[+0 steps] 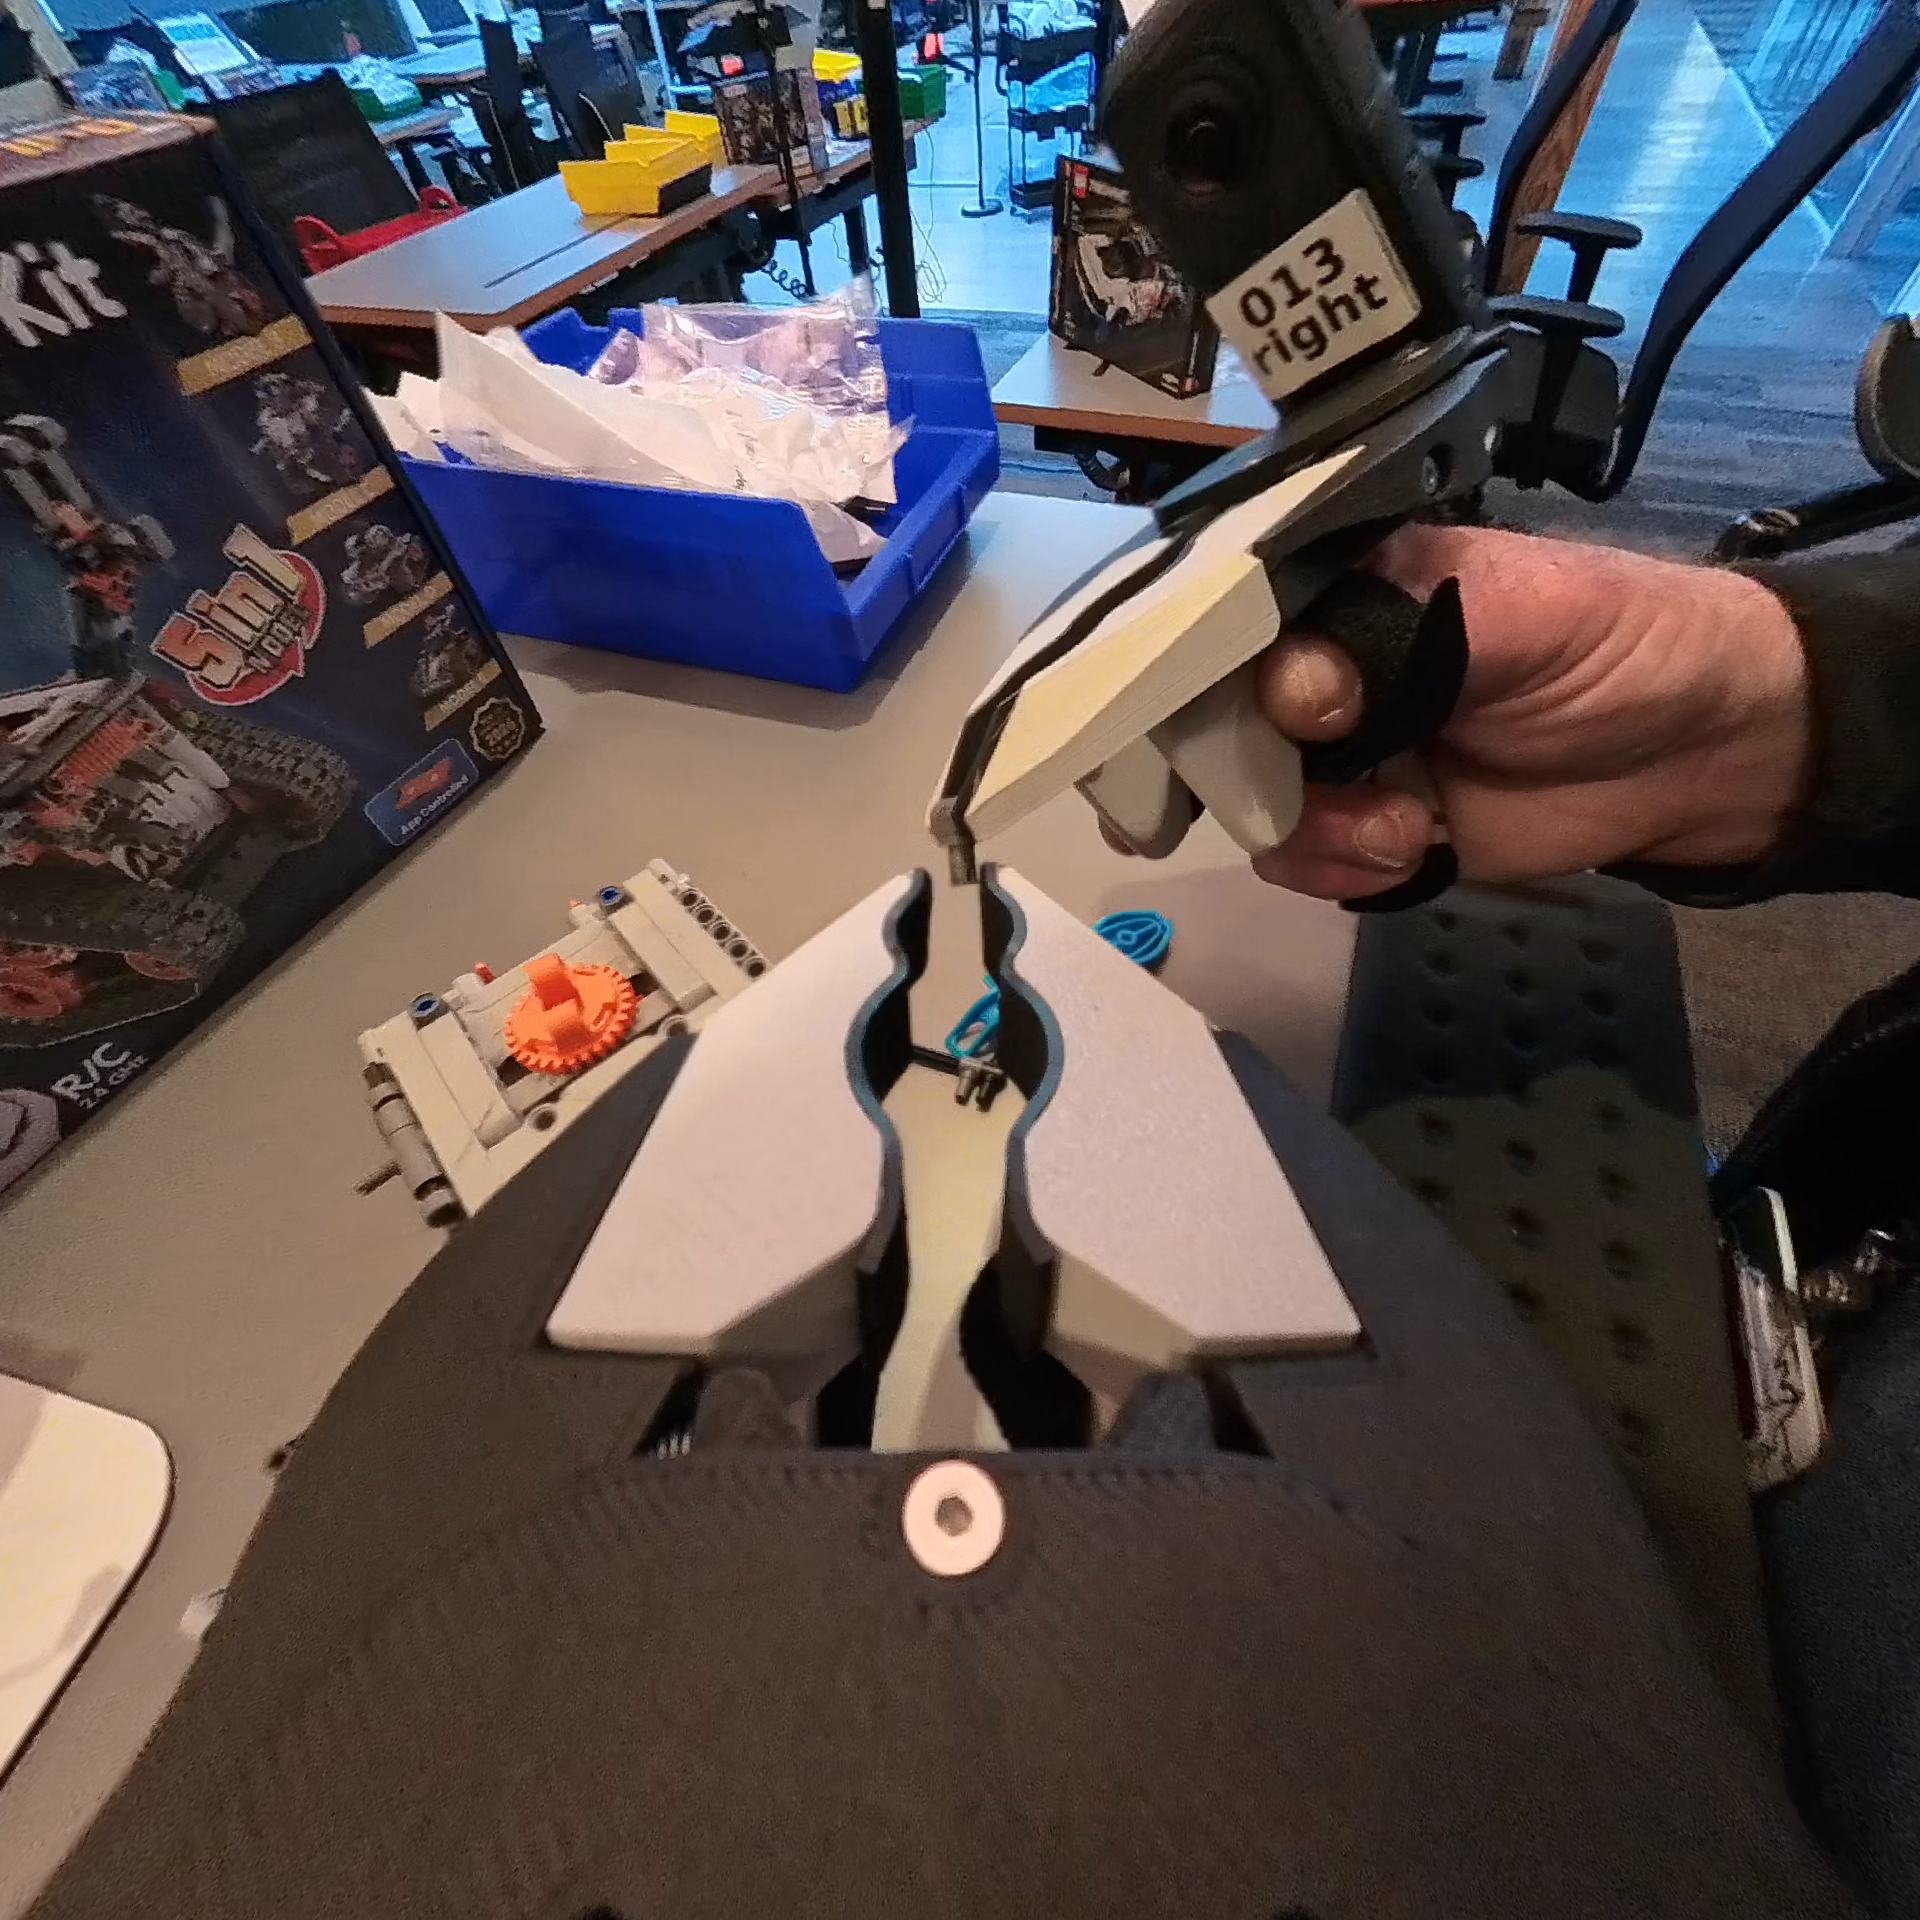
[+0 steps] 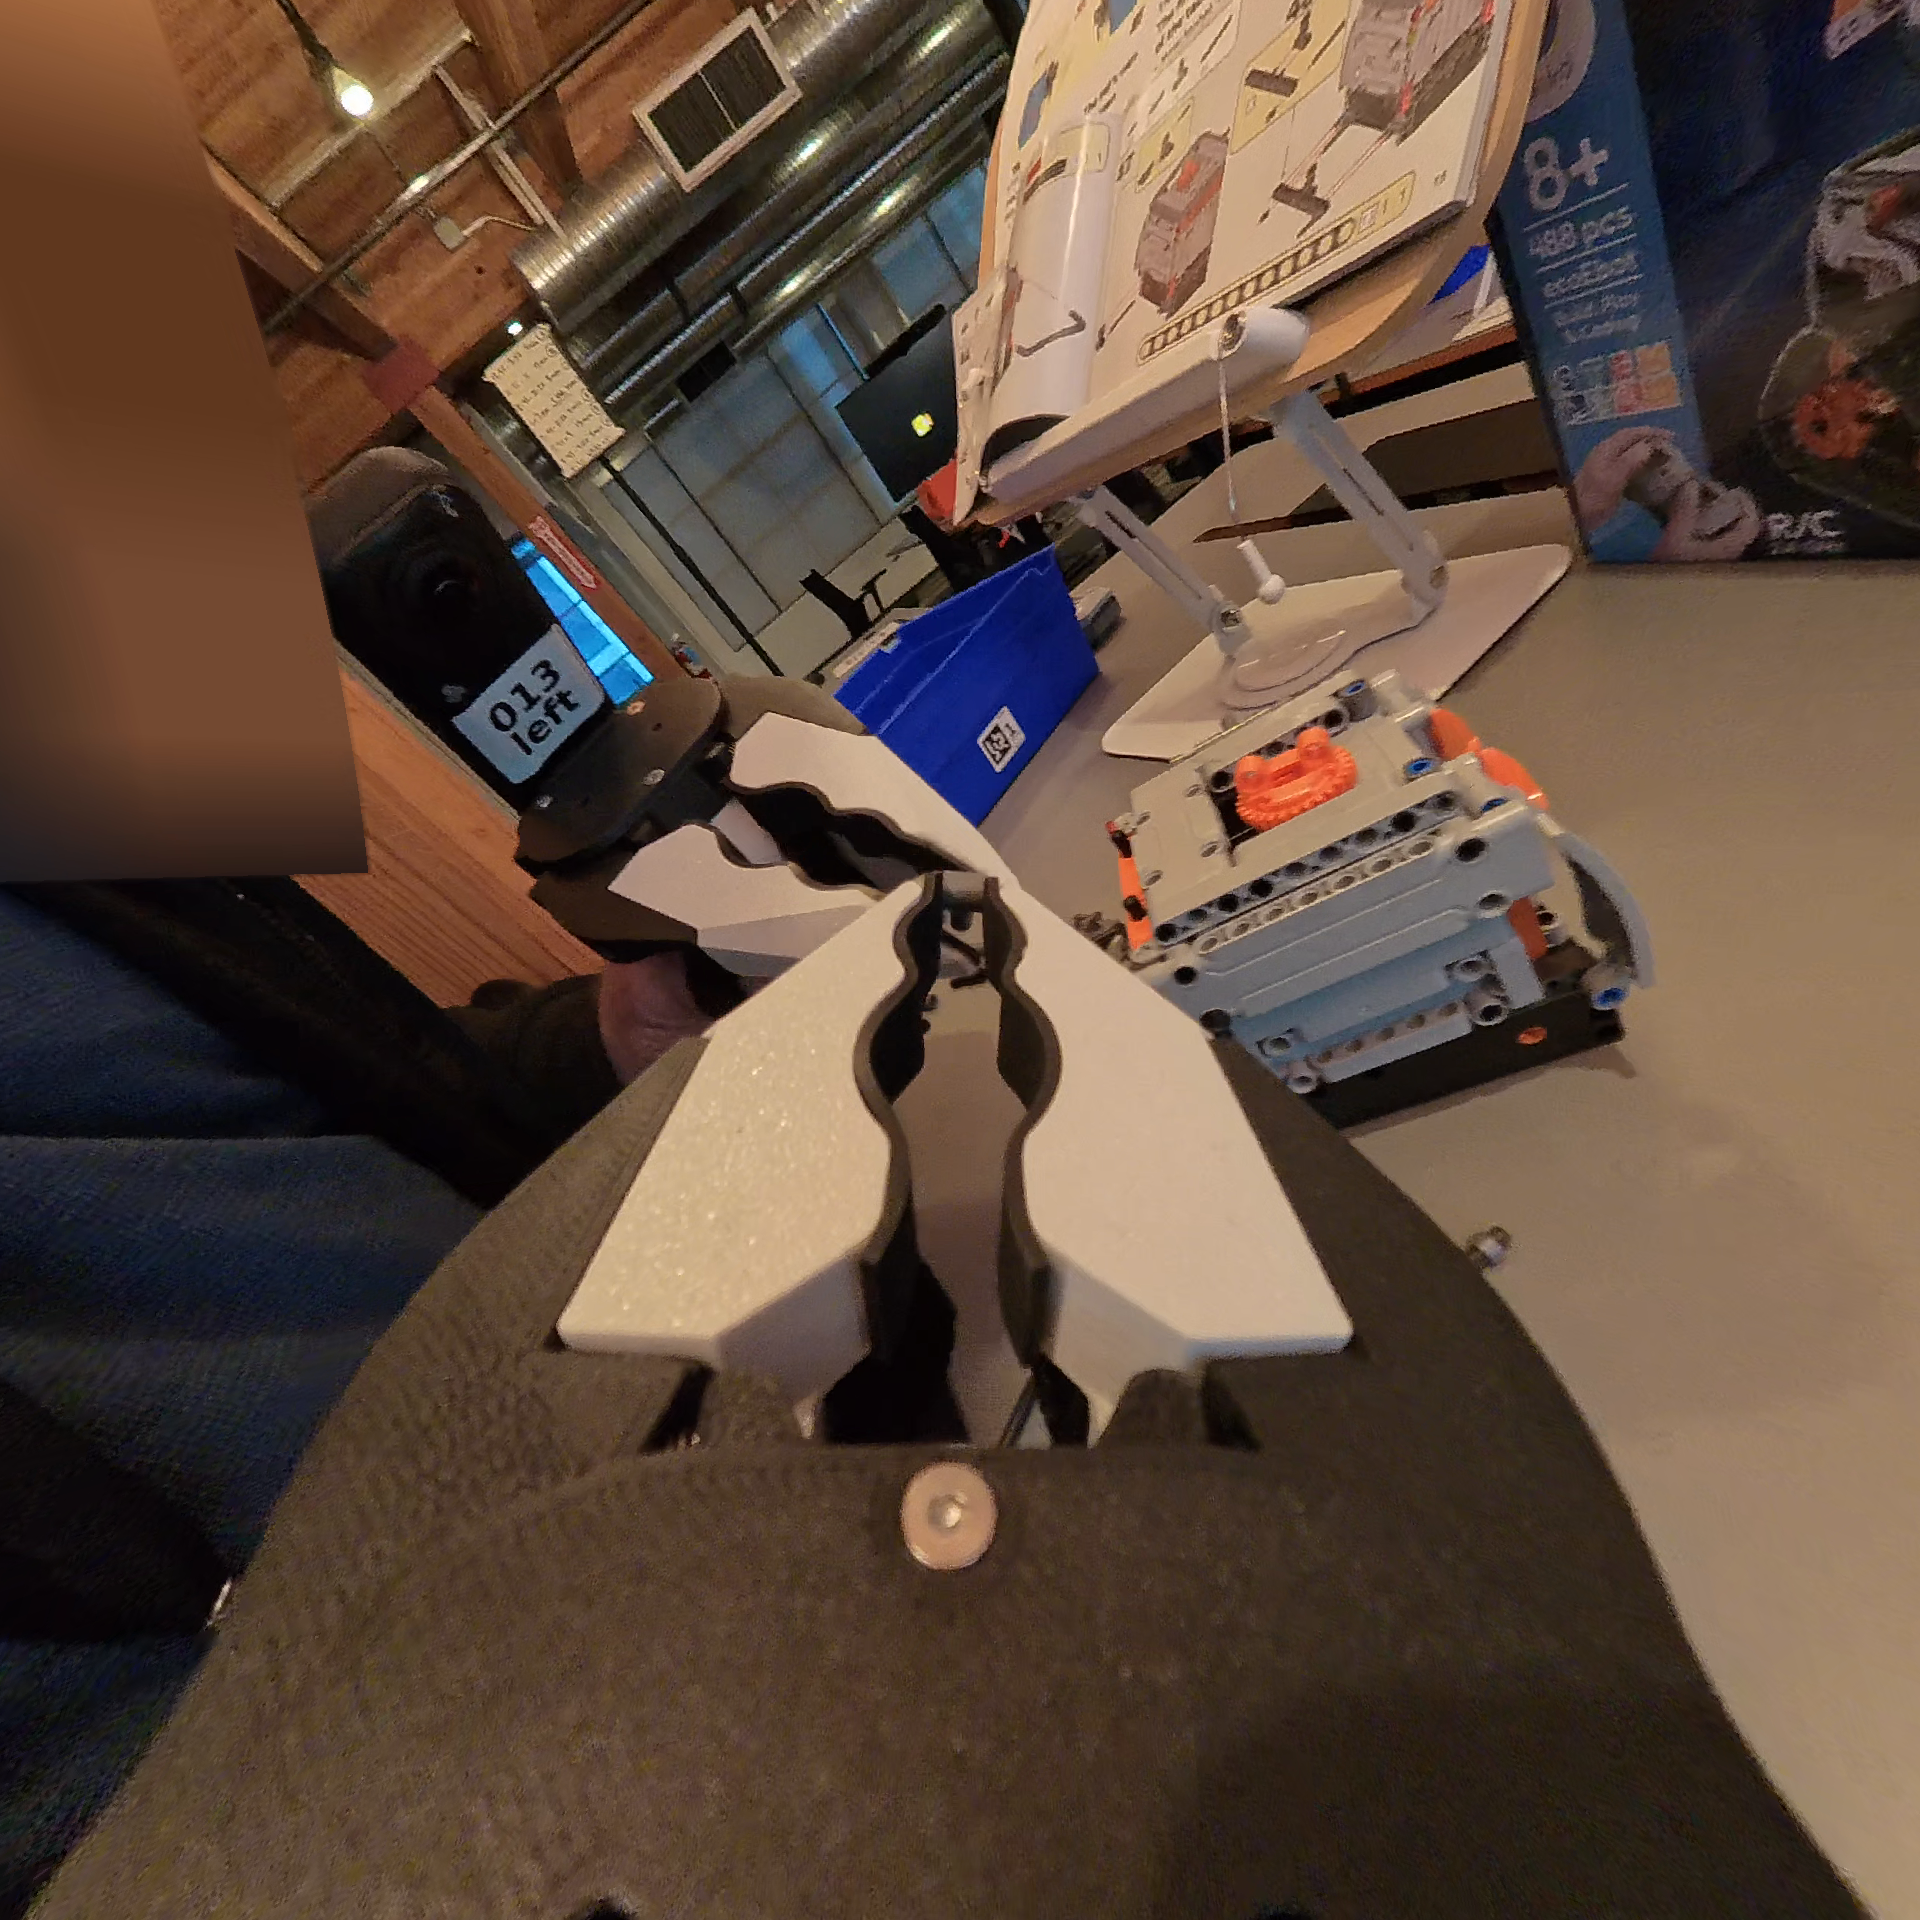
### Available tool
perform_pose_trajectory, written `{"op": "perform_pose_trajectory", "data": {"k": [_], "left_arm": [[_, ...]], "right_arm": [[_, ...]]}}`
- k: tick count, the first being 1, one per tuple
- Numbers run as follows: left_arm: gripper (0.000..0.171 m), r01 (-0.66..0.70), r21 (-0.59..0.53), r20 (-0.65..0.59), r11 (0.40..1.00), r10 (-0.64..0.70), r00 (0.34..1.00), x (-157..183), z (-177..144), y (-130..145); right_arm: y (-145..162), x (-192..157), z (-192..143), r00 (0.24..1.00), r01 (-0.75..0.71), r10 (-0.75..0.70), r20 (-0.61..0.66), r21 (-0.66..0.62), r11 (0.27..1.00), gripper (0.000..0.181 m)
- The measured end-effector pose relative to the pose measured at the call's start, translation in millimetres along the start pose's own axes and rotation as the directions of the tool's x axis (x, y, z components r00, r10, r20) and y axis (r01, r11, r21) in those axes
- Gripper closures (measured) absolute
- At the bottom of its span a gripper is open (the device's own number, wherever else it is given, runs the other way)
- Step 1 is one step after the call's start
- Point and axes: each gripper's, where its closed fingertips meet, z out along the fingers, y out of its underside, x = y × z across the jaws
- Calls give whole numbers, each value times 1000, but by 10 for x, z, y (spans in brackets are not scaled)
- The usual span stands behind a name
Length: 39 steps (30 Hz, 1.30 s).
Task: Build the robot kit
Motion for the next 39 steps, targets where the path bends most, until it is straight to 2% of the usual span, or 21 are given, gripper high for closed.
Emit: {"op": "perform_pose_trajectory", "data": {"k": [4,5,6,9,10,20,24,30,39], "left_arm": [[150,-5,-48,91,999,9,996,-198,-55,109],[141,-15,-73,115,997,23,993,-248,-49,157],[133,-31,-104,142,994,46,989,-296,-34,207],[129,-108,-240,187,965,155,970,-416,52,441],[126,-113,-253,196,961,165,967,-443,66,474],[129,-130,-250,100,959,159,982,-550,-127,527],[122,-87,-224,148,971,122,981,-660,-253,499],[102,11,-222,192,975,33,981,-749,-305,588],[101,-34,-219,216,975,82,973,-762,-263,579]], "right_arm": [[-47,153,-35,997,46,-47,-56,-17,999,177],[-57,198,-45,996,60,-61,-72,-23,998,176],[-69,241,-52,993,74,-76,-85,-27,997,177],[-69,373,-49,985,116,-121,-126,-50,992,177],[-70,400,-41,983,124,-130,-132,-53,991,177],[-55,492,17,972,165,-173,-157,-68,984,177],[-29,488,62,971,176,-186,-152,-76,981,177],[-6,487,114,967,194,-206,-153,-87,977,177],[32,519,207,955,232,-248,-162,-112,966,177]]}}
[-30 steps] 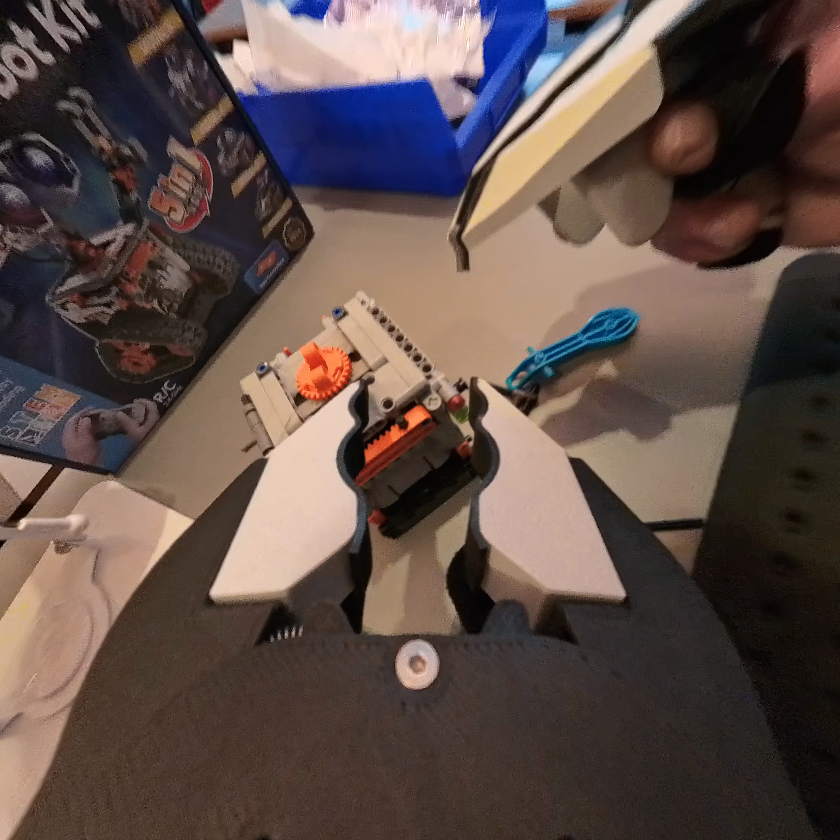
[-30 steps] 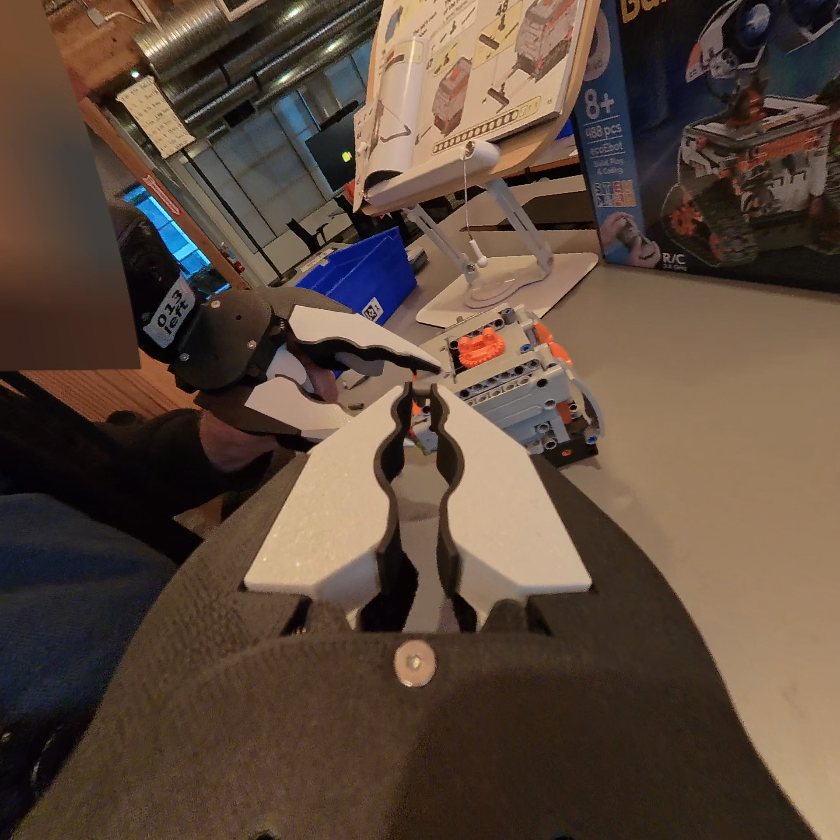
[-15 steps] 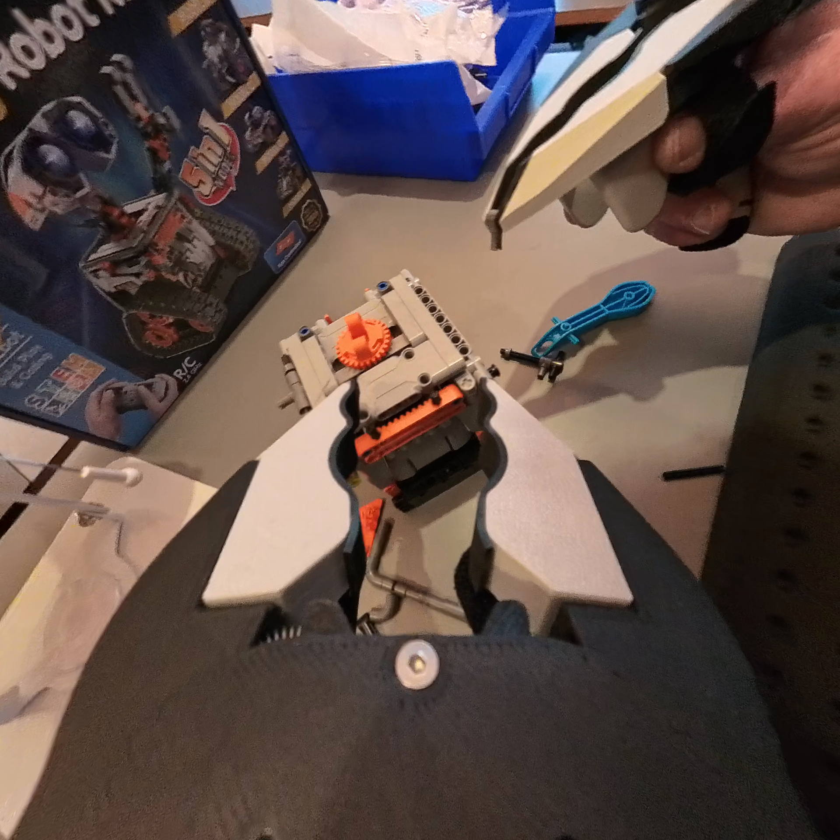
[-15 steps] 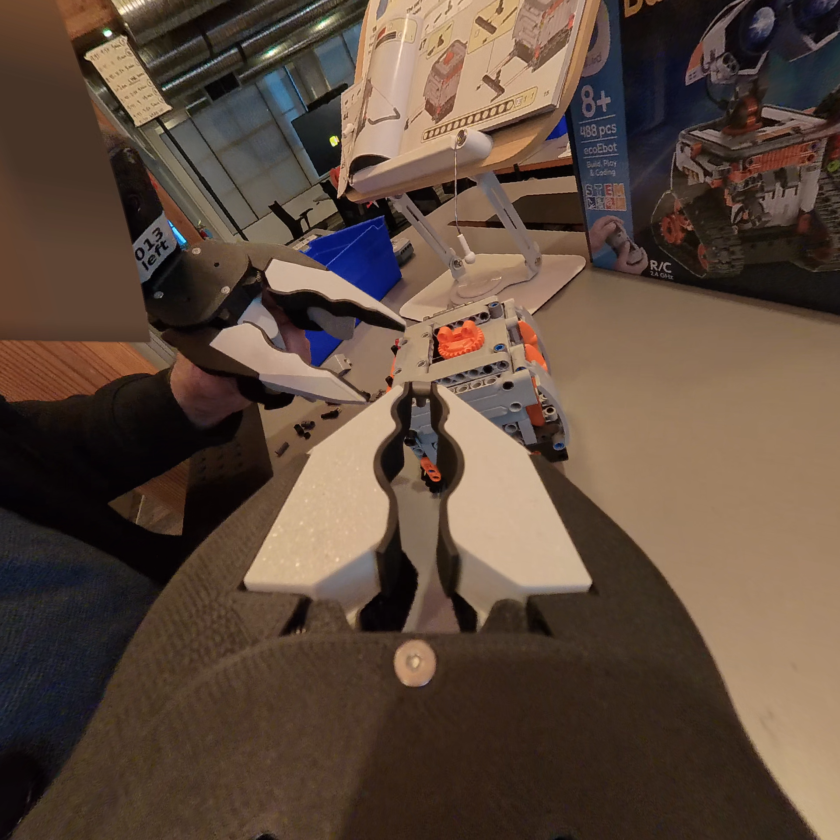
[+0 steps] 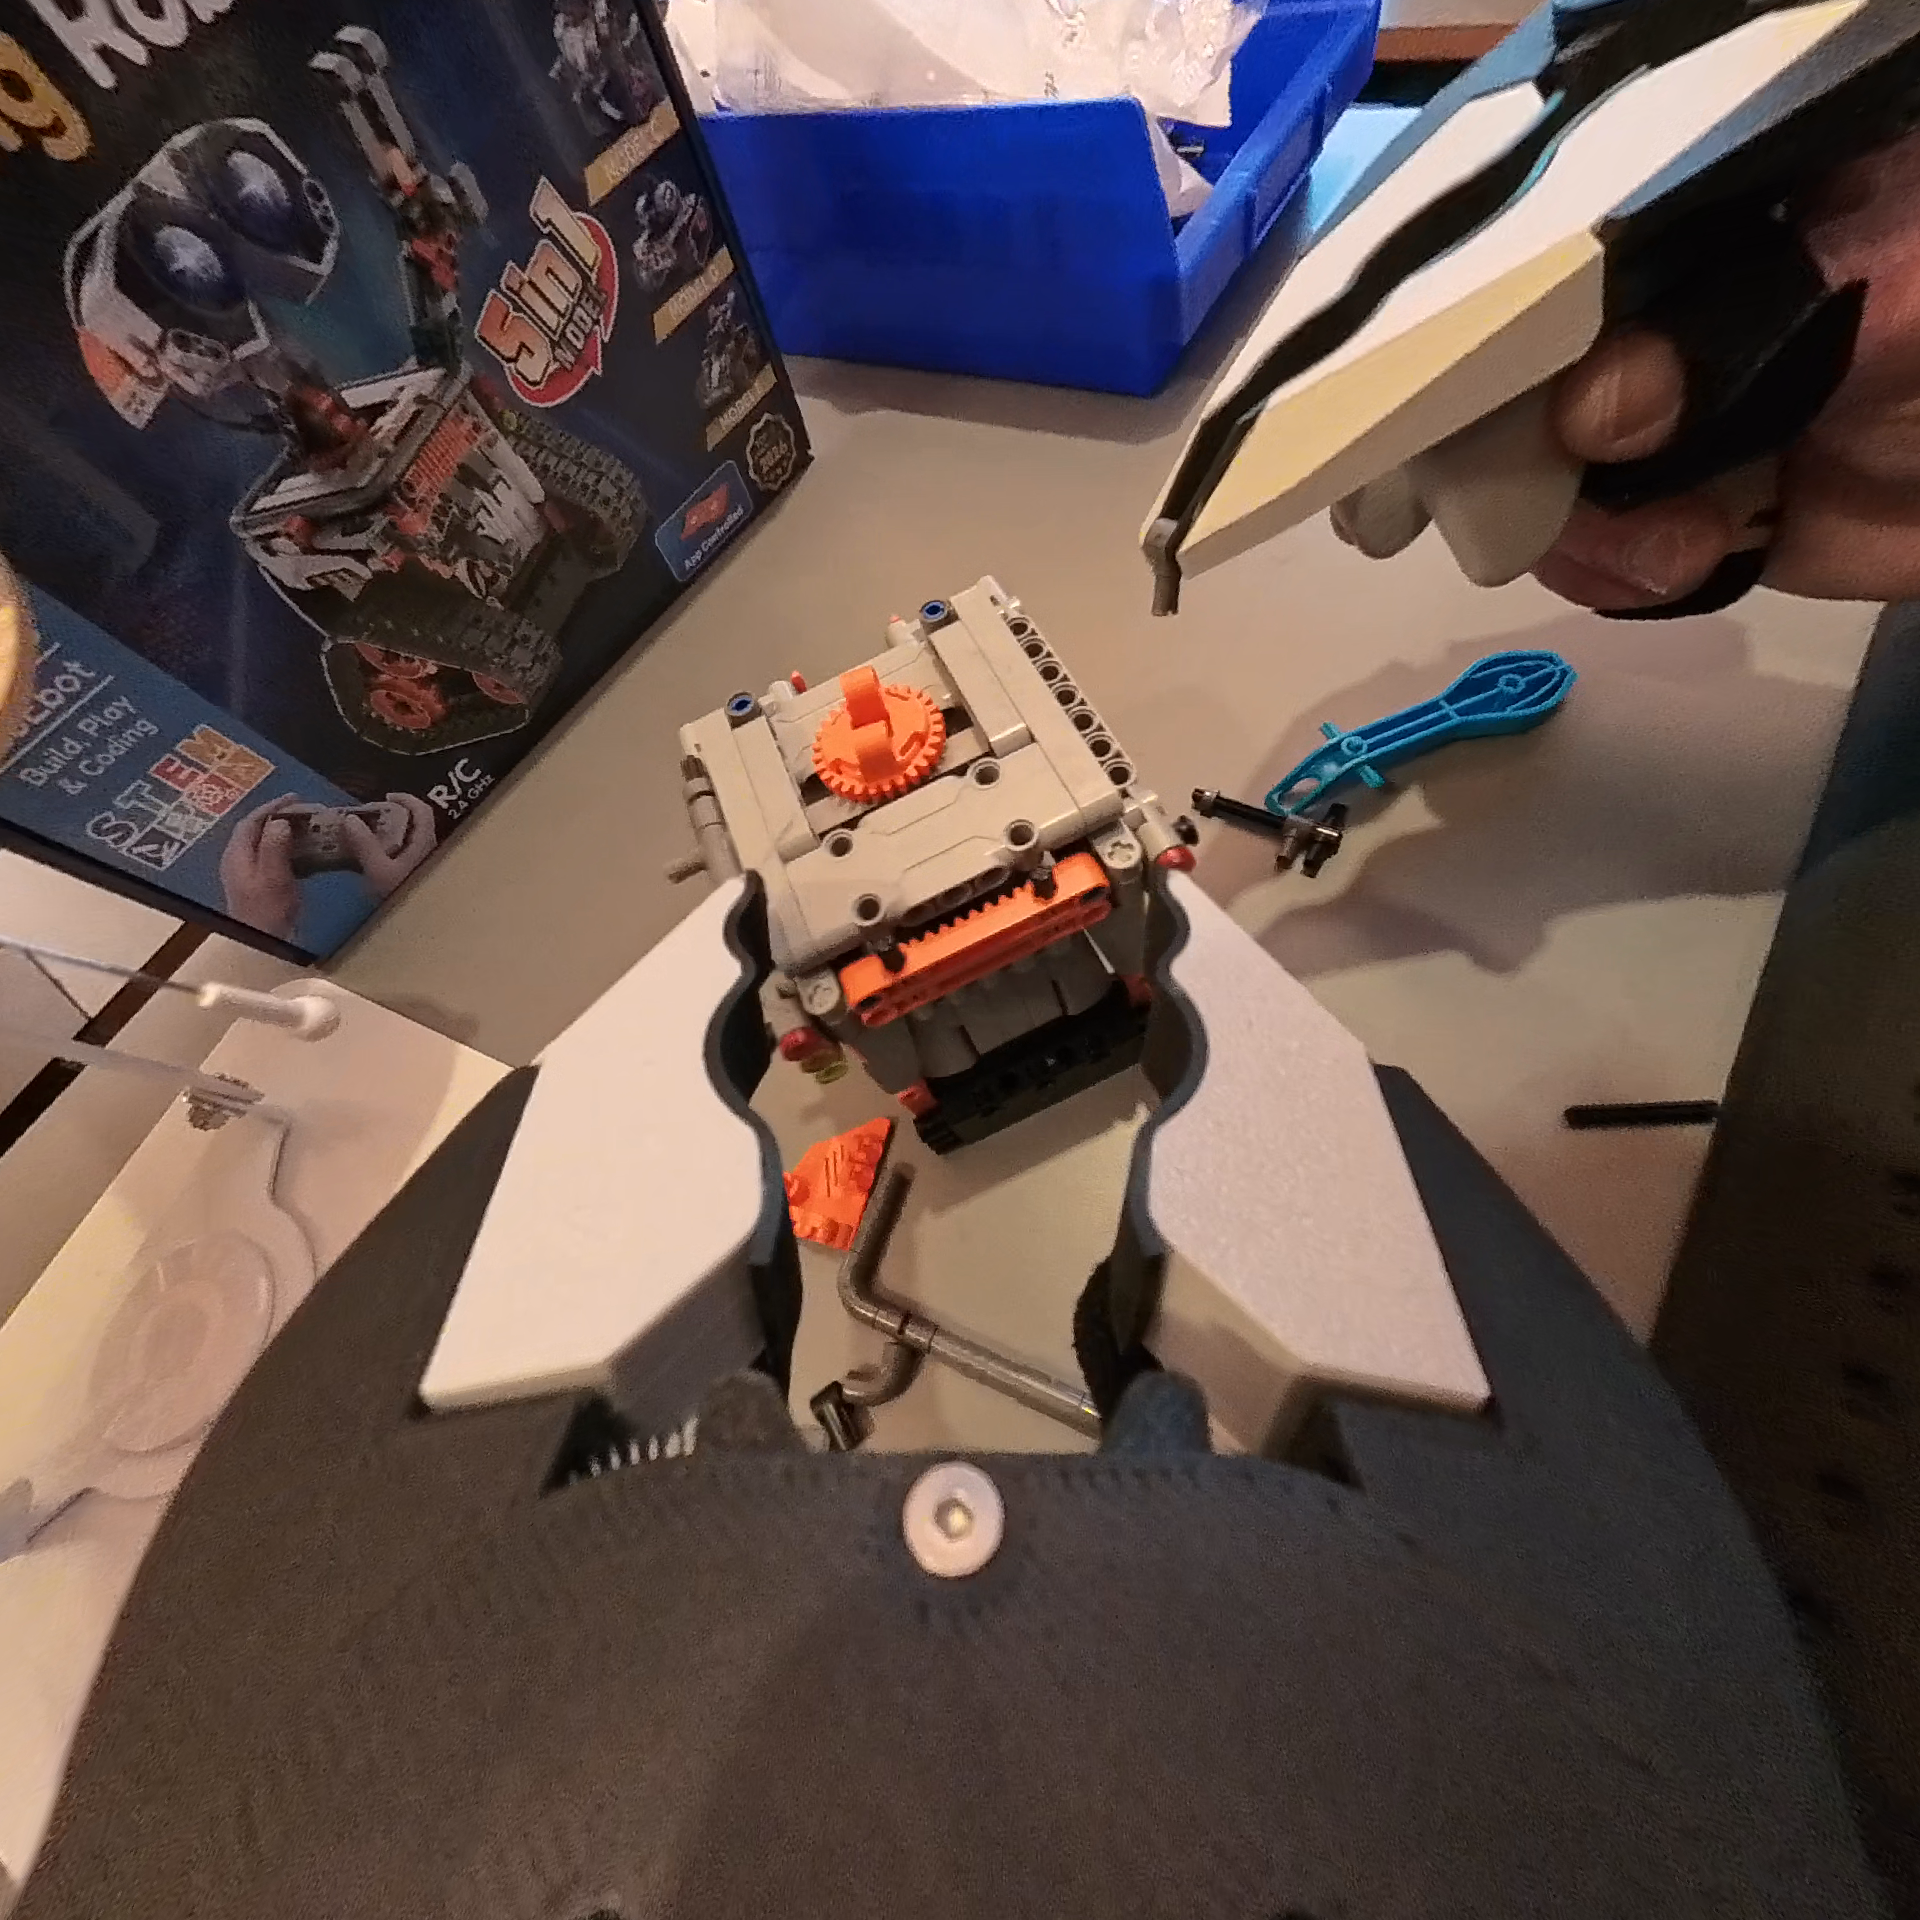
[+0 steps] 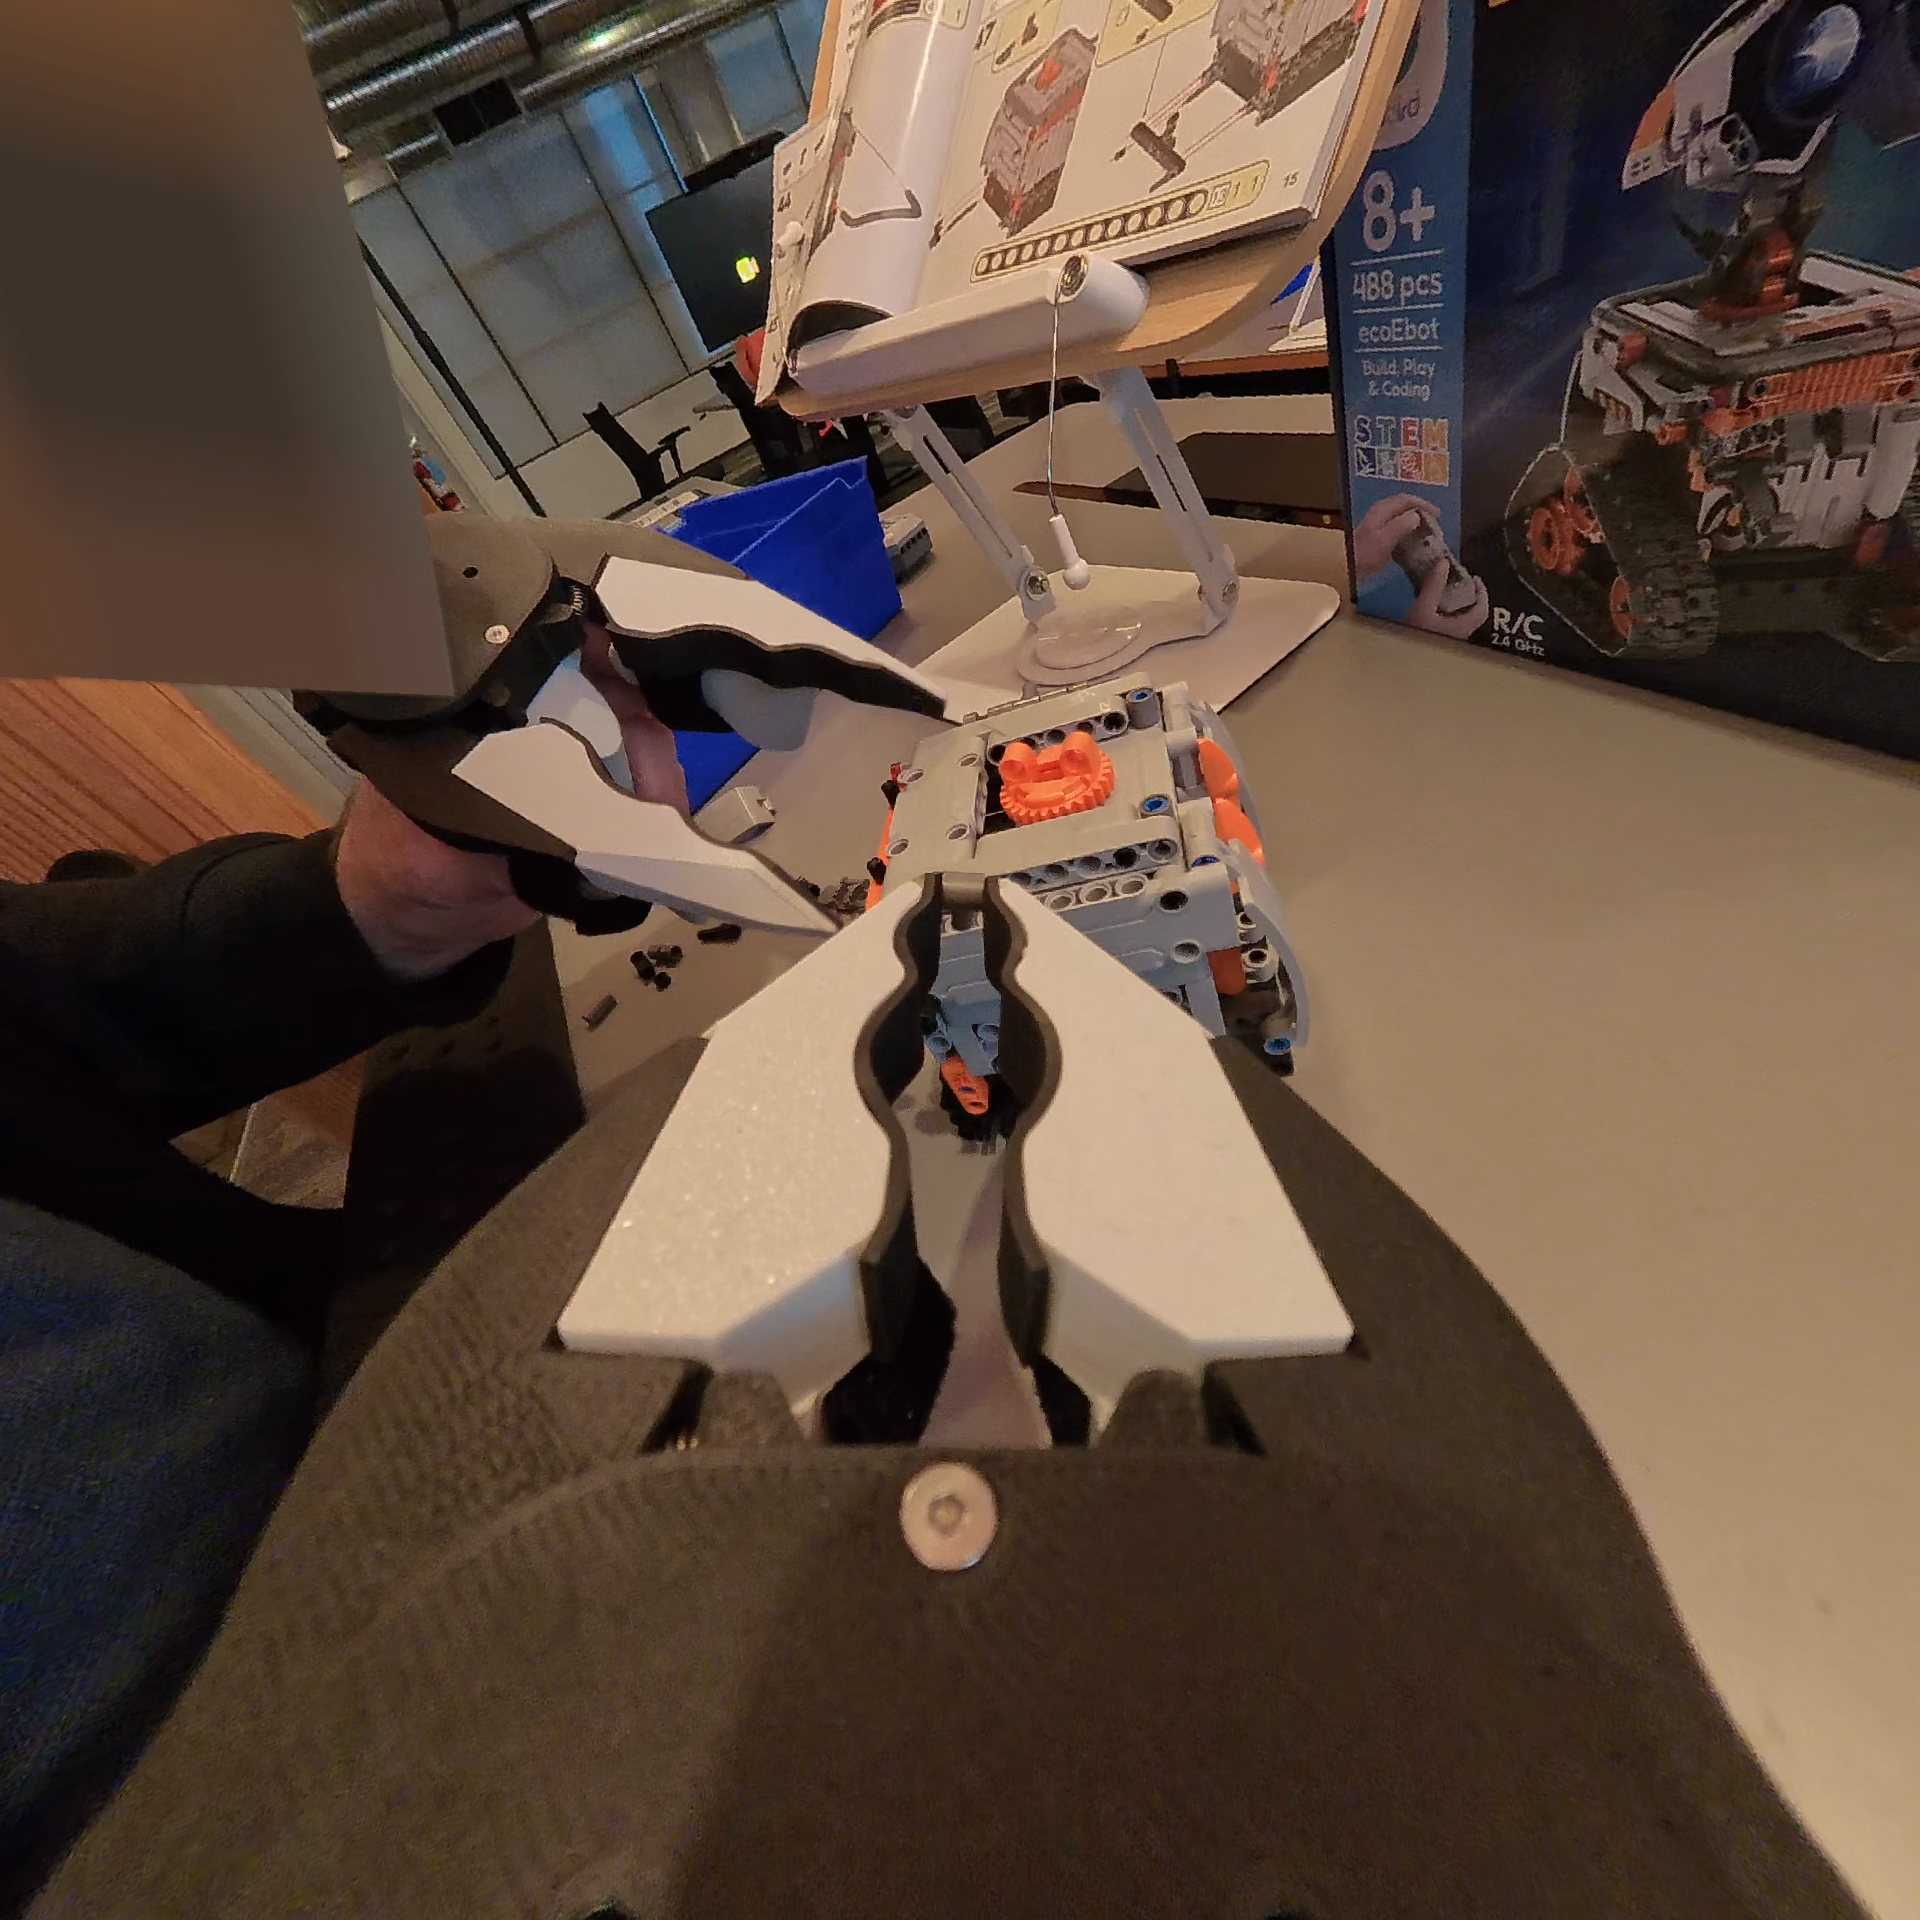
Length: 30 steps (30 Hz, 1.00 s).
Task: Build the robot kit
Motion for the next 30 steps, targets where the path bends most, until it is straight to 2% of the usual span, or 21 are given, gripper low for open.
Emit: {"op": "perform_pose_trajectory", "data": {"k": [5,15,30], "left_arm": [[102,33,16,-5,999,-32,999,-51,-31,5],[104,-41,41,-59,998,44,997,56,53,-72],[108,-38,48,-80,998,41,996,42,81,-20]], "right_arm": [[25,7,43,999,38,-38,-13,-1,999,177],[30,7,161,991,130,-130,-16,12,991,177],[116,81,209,961,267,-272,-60,-71,961,177]]}}
